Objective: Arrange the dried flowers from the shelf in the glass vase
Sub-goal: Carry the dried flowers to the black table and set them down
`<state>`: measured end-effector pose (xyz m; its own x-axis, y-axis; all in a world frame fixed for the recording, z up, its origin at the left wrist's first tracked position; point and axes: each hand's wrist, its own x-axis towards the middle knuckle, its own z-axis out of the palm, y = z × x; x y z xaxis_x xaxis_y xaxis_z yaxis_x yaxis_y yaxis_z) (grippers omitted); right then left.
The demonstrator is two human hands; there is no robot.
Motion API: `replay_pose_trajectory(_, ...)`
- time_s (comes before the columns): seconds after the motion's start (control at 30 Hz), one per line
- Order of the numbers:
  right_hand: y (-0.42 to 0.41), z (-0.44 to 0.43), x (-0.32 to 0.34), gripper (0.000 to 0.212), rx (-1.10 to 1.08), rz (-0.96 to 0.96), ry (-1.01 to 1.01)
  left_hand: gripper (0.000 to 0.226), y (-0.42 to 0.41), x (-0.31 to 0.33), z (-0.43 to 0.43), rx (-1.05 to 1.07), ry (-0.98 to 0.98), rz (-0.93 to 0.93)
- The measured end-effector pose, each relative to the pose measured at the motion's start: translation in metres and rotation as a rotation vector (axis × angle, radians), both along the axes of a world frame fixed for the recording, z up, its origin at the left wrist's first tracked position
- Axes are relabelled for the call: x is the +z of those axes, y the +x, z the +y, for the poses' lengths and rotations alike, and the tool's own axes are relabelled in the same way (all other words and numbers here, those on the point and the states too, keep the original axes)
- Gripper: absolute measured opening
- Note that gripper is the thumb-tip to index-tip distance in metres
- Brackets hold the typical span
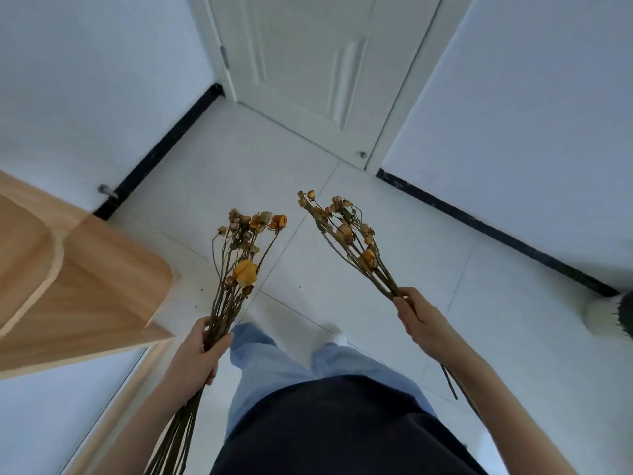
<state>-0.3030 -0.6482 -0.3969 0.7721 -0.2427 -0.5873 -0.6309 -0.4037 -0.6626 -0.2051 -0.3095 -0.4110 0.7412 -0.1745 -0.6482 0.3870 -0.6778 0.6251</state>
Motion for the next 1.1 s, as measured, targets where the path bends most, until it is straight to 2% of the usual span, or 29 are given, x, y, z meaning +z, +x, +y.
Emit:
replay_pose_trajectory(0.17, -0.078, -0.056, 0.003, 0.018, -0.214, 0.001, -0.022, 0.021, -0.002, -0.006, -0.091, -0.197, -0.071, 0.004)
replay_pose_trajectory(0.47, -0.193, -0.096, 0.002, 0.017, -0.756, -0.065, 0.011, 0.020, 0.006, 0.006, -0.252, -0.728, -0.127, 0.008)
replay_pose_trajectory(0.83, -0.257, -0.147, -0.011, 0.018, -1.259, 0.024, 0.009, 0.031, -0.016, -0.005, -0.470, -1.227, -0.055, 0.108)
replay_pose_trajectory(1.1, -0.310, -0.194, 0.000, 0.016, -1.659, 0.019, -0.027, 0.025, -0.069, -0.006, -0.631, -1.491, -0.039, 0.208)
